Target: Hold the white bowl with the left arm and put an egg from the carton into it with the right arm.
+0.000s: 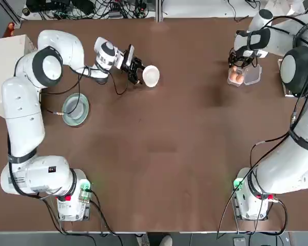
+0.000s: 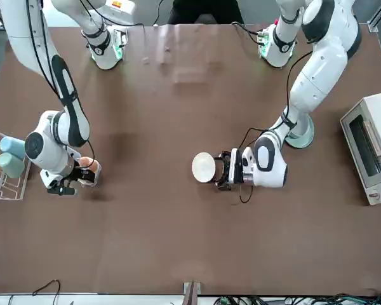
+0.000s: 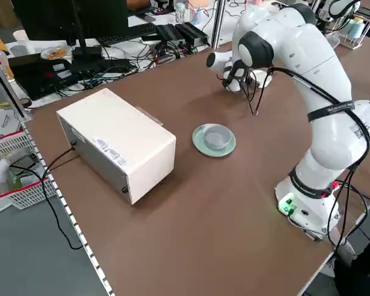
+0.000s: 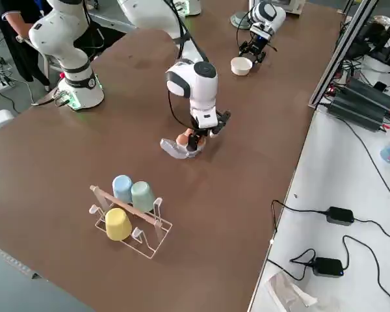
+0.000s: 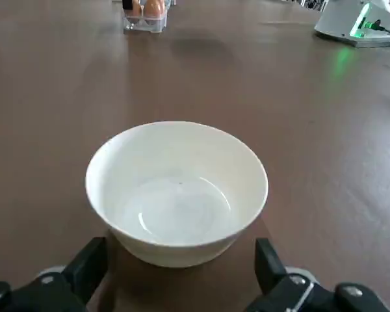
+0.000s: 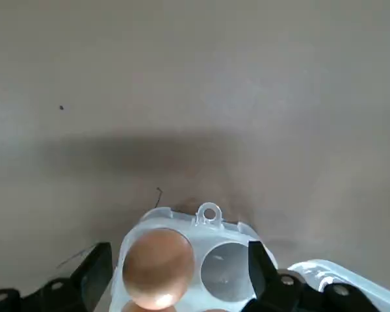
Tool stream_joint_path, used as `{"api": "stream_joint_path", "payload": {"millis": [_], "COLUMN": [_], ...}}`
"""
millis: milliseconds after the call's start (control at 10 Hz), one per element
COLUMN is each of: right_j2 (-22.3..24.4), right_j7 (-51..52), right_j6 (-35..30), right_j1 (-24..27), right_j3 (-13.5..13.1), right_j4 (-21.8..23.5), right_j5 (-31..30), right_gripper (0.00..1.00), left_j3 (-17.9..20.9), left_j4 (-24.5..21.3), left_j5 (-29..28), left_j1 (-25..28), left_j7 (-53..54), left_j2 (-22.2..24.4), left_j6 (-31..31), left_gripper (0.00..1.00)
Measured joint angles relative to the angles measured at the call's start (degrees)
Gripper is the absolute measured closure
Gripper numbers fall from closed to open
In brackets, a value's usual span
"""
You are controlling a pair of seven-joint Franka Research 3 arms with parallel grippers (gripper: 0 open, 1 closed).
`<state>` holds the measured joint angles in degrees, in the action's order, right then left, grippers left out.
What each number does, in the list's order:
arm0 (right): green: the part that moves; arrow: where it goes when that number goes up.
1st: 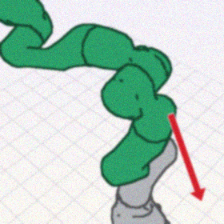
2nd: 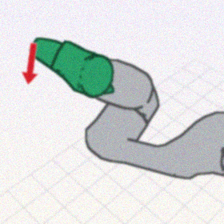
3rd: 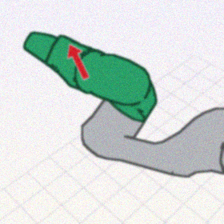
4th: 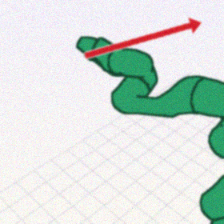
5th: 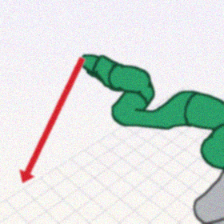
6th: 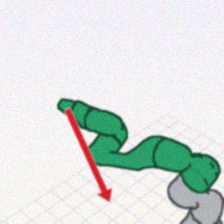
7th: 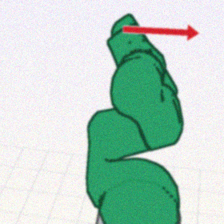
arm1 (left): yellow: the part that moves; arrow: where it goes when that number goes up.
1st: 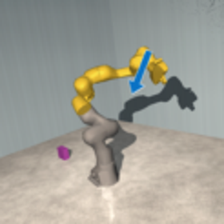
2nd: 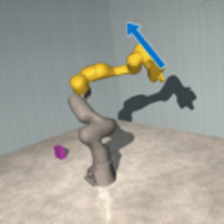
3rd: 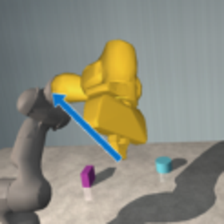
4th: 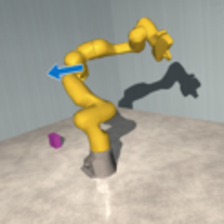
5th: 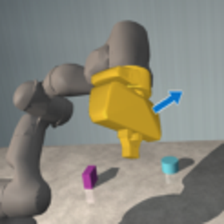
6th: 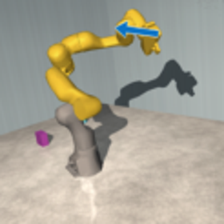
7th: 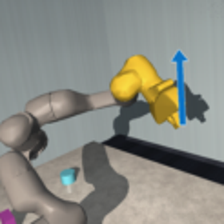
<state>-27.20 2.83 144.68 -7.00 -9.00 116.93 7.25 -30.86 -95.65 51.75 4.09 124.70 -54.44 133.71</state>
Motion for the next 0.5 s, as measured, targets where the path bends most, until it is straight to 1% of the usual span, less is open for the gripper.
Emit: {"api": "stream_joint_path", "payload": {"millis": [400,500], "right_j2": [0.00,0.00], "right_j7": [0.00,0.00], "right_j6": [0.12,0.22], "right_j1": [-0.01,-0.02], "right_j3": [0.00,0.01], "right_j4": [0.03,0.03], "right_j5": [0.03,0.03], "right_gripper": [0.11,0.15], "left_j3": [-0.06,-0.06], "left_j4": [0.39,0.42], "left_j5": [1.45,1.46], "left_j1": [-0.22,-0.26], "left_j7": [0.31,0.31], "left_j2": [-0.01,-0.07], "left_j6": [0.02,0.12], "left_gripper": [0.00,0.00]}}
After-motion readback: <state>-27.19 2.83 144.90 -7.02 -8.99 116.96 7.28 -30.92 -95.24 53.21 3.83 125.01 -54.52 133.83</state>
